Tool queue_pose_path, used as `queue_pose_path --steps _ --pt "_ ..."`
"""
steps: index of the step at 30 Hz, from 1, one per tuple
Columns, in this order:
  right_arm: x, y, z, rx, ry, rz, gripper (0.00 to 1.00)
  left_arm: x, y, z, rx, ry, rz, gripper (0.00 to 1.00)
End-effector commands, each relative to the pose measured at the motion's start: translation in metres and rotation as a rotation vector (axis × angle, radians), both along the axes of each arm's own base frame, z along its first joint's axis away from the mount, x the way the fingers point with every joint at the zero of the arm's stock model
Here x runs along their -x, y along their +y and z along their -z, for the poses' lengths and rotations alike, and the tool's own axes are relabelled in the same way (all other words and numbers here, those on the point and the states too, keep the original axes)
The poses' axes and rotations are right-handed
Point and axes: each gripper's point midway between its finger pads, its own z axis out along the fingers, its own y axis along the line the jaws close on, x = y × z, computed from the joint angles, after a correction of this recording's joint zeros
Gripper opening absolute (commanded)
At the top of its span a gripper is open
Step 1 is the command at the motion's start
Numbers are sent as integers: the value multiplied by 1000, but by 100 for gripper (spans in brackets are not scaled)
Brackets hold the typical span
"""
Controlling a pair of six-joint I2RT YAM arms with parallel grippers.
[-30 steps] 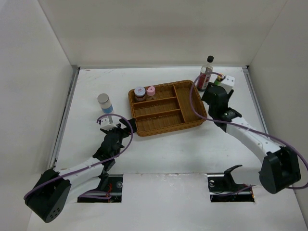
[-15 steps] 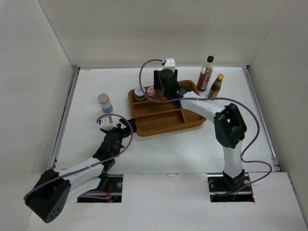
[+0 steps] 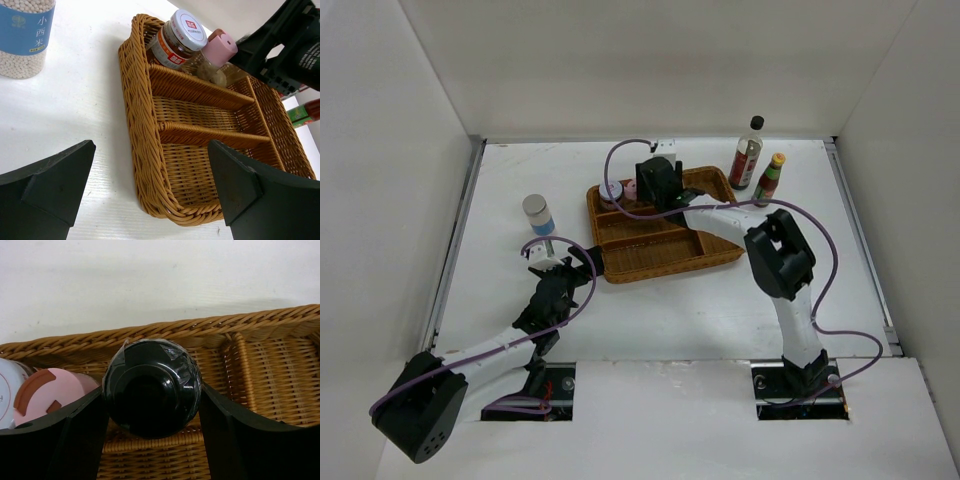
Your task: Organize the condiment bottles
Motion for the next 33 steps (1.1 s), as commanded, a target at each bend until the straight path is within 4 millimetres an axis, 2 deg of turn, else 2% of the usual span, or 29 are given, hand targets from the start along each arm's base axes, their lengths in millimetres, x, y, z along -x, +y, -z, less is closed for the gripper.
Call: queue_pose_path --steps 1,3,8,13,15,17,19,23,26,29,33 --pt "-8 7 -15 -70 -42 27 74 -4 -4 -19 51 -57 4 100" --pt "-6 6 -19 -84 -41 35 79 -4 -4 -19 51 -57 4 100" --pt "3 -6 -58 -122 -88 52 85 -4 -4 -19 51 -57 4 100" --pt "22 -28 -100 -165 -136 61 89 -4 -3 -20 54 -61 3 100" --pt "33 -45 -115 -179 -155 73 89 -4 -3 -20 54 -61 3 100" --pt "43 -70 -127 -187 -175 100 89 -4 -3 -20 53 -59 3 100" --pt "50 -107 -133 -184 -190 158 89 -4 -3 -20 52 -58 4 100" --pt "59 -206 -134 -153 -214 359 88 -4 -5 -19 52 -57 9 100" --pt "62 -267 -128 -113 -212 487 89 -4 -5 -19 51 -55 11 100" --pt "55 -301 -118 -96 -178 543 92 -4 -5 -18 50 -54 11 100" --pt "29 -310 -109 -87 -140 515 92 -5 -6 -18 47 -50 11 100"
